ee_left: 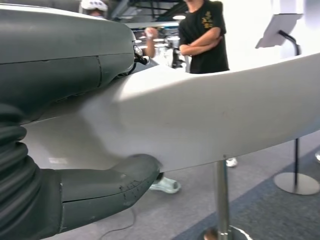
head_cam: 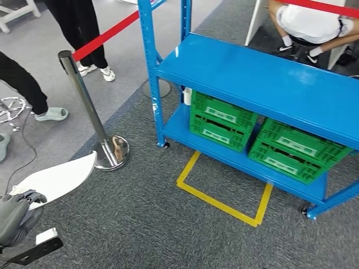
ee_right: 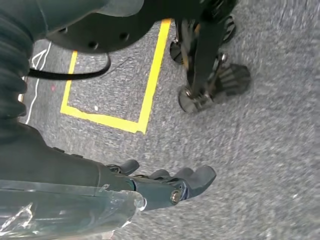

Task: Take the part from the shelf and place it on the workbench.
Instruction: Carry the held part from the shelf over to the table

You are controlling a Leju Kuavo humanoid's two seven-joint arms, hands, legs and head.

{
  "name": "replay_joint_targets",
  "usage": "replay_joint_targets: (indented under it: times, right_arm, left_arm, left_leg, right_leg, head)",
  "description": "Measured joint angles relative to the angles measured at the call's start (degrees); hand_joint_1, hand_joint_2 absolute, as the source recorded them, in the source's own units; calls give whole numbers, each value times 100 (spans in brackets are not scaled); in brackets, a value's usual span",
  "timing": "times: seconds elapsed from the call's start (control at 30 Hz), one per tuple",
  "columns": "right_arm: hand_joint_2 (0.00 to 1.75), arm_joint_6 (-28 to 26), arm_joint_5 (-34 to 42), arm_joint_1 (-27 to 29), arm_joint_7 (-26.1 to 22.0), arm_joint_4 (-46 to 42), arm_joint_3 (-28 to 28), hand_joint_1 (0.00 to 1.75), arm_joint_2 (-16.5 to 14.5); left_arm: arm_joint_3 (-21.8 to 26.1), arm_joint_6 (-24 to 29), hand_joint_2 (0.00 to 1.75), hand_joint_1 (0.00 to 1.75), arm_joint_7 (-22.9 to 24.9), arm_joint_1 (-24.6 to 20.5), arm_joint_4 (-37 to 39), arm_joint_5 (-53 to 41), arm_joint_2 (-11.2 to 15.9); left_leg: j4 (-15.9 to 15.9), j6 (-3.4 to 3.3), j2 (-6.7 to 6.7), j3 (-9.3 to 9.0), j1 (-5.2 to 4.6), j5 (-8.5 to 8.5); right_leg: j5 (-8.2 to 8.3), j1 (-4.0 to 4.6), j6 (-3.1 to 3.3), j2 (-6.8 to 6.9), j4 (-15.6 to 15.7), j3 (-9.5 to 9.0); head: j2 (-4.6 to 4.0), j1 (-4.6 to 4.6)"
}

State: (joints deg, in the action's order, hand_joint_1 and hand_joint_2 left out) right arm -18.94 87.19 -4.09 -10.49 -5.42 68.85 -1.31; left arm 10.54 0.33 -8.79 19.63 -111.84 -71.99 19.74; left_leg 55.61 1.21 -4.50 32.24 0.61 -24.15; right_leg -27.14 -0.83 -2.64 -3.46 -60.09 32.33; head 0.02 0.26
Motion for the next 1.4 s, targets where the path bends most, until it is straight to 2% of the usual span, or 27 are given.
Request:
replay_joint_targets:
  times: [0.03,0.1,0.17,0.23,0.3,0.33,0.37,0.4,0.43,0.5,0.57,0.63,0.7,0.77,0.83,0.87,0.9,0.93,1.0,1.07,1.13,1.2,1.23,1.27,1.33,1.37,1.4]
  right_arm:
    - [175,-1,0,-3,0,0,8,0,-1]
    - [175,-4,0,-5,-1,-1,17,0,-4]
    - [175,-8,0,-13,-4,-1,21,0,-5]
    - [175,-10,0,-13,-10,0,23,0,-4]
    - [175,-11,1,3,-13,1,24,0,-2]
    - [175,-11,1,8,-13,1,24,0,-2]
    - [175,-10,1,7,-13,2,24,0,-2]
    - [175,-10,1,1,-13,2,24,0,-2]
    - [175,-9,0,-9,-13,2,24,0,-2]
    - [175,-9,0,-23,-13,2,24,0,-1]
    - [175,-9,0,-26,-15,2,24,0,0]
    - [175,-10,0,-33,-18,2,24,0,0]
    - [175,-17,0,-46,-28,2,24,0,2]
    - [175,-23,1,-47,-35,1,25,0,2]
    - [175,-26,2,-31,-35,1,26,0,2]
    - [175,-29,2,-22,-35,1,26,0,3]
    - [175,-33,2,-16,-35,2,26,0,4]
    - [175,-38,2,-14,-35,2,26,0,4]
    - [175,-44,2,-20,-35,1,26,0,4]
    - [175,-47,2,-26,-35,0,26,0,4]
    - [175,-52,2,-29,-35,0,26,0,3]
    - [175,-59,1,-40,-36,1,26,0,4]
    - [175,-62,1,-44,-37,2,25,0,5]
    - [175,-66,2,-42,-37,2,25,0,8]
    - [175,-66,2,-25,-37,3,25,0,9]
    - [175,-65,2,-20,-36,4,26,0,9]
    - [175,-62,1,-19,-36,4,26,0,9]
  left_arm:
    - [0,0,175,175,-1,-2,0,1,2]
    - [-1,-1,175,175,-1,1,0,1,3]
    - [0,-2,175,175,0,-1,0,1,4]
    - [-8,-10,175,175,0,-35,0,1,5]
    - [-29,-32,175,175,2,-58,3,1,5]
    - [-40,-46,175,175,3,-58,7,1,5]
    - [-51,-56,175,175,6,-58,10,0,4]
    - [-62,-64,175,175,9,-61,14,0,4]
    - [-72,-68,175,175,13,-66,15,1,6]
    - [-94,-80,175,175,17,-96,15,14,10]
    - [-114,-104,175,175,19,-126,15,50,14]
    - [-125,-123,175,175,28,-125,15,98,12]
    - [-130,-140,175,175,56,-135,15,148,1]
    - [-144,-166,175,175,89,-159,15,177,-16]
    - [-164,-190,175,175,114,-168,15,155,-36]
    - [-175,-199,175,175,123,-166,15,134,-42]
    - [-186,-210,175,175,131,-164,15,110,-45]
    - [-198,-218,175,175,134,-163,15,89,-46]
    - [-221,-226,175,175,139,-162,15,67,-39]
    - [-246,-213,175,175,146,-161,15,58,-32]
    - [-273,-169,175,175,173,-155,15,9,-36]
    - [-302,-100,175,175,203,-158,15,-57,-45]
    - [-317,-67,175,175,208,-169,15,-79,-49]
    - [-336,-36,175,175,210,-178,15,-91,-55]
    - [-379,11,175,175,210,-188,15,-101,-75]
    - [-402,37,175,175,210,-187,15,-102,-88]
    - [-419,69,175,175,211,-189,14,-105,-107]
  left_leg:
    - [4,39,-55,23,-1,13]
    - [-8,116,-157,69,16,52]
    - [60,179,-43,124,22,3]
    - [550,218,225,360,12,-288]
    - [1331,240,341,741,12,-638]
    - [1580,244,352,861,13,-699]
    - [1633,242,355,884,12,-653]
    - [1463,233,367,791,11,-510]
    - [1125,217,423,603,7,-316]
    - [396,171,646,205,-20,-50]
    - [81,105,758,64,-48,-14]
    - [52,28,653,84,-50,-7]
    - [37,-37,554,88,-31,15]
    - [33,-79,465,92,-20,27]
    - [35,-93,357,96,-24,31]
    - [36,-92,297,95,-24,31]
    - [38,-89,235,90,-21,33]
    - [40,-81,174,84,-16,35]
    - [54,-41,64,87,-18,39]
    - [60,26,-31,117,-21,59]
    - [40,94,-120,140,-5,91]
    - [168,147,-23,210,-5,-7]
    - [402,168,92,322,-9,-156]
    - [762,186,226,491,-14,-357]
    - [1523,211,344,852,-9,-687]
    - [1700,213,357,931,-9,-714]
    - [1655,209,367,898,-9,-632]
  right_leg:
    - [27,-12,16,-85,150,-69]
    - [23,3,92,-26,162,-72]
    - [46,8,177,88,175,-72]
    - [56,13,238,220,194,-74]
    - [50,35,261,363,194,-65]
    - [47,43,265,432,194,-63]
    - [44,48,266,496,193,-63]
    - [41,51,265,556,193,-68]
    - [36,54,258,613,192,-78]
    - [12,85,220,713,181,-90]
    - [-8,124,166,807,177,-95]
    - [-24,123,107,883,182,-106]
    - [-174,102,45,721,-18,-29]
    - [-523,89,10,457,-680,273]
    - [-777,88,3,368,-1387,626]
    - [-750,87,4,359,-1489,692]
    - [-613,83,9,348,-1355,644]
    - [-403,74,13,317,-1022,497]
    - [-66,34,20,113,-242,134]
    - [20,20,54,-16,107,-32]
    - [34,34,127,71,127,-41]
    - [60,27,205,174,149,-46]
    - [70,22,235,231,160,-45]
    - [70,32,255,288,161,-40]
    - [66,50,272,412,160,-26]
    - [64,56,275,474,160,-22]
    - [63,59,273,533,160,-23]
  head:
    - [0,1]
    - [0,-2]
    - [0,-17]
    - [0,-53]
    - [0,-72]
    - [0,-71]
    - [0,-72]
    - [0,-72]
    - [0,-72]
    - [0,-80]
    - [0,-76]
    - [0,-66]
    - [0,-50]
    - [0,-25]
    - [0,-18]
    - [0,-17]
    - [0,-17]
    - [0,-16]
    - [0,-13]
    - [0,-12]
    - [0,-12]
    - [0,-33]
    - [0,-52]
    - [0,-71]
    - [0,-86]
    - [0,-87]
    - [0,-87]
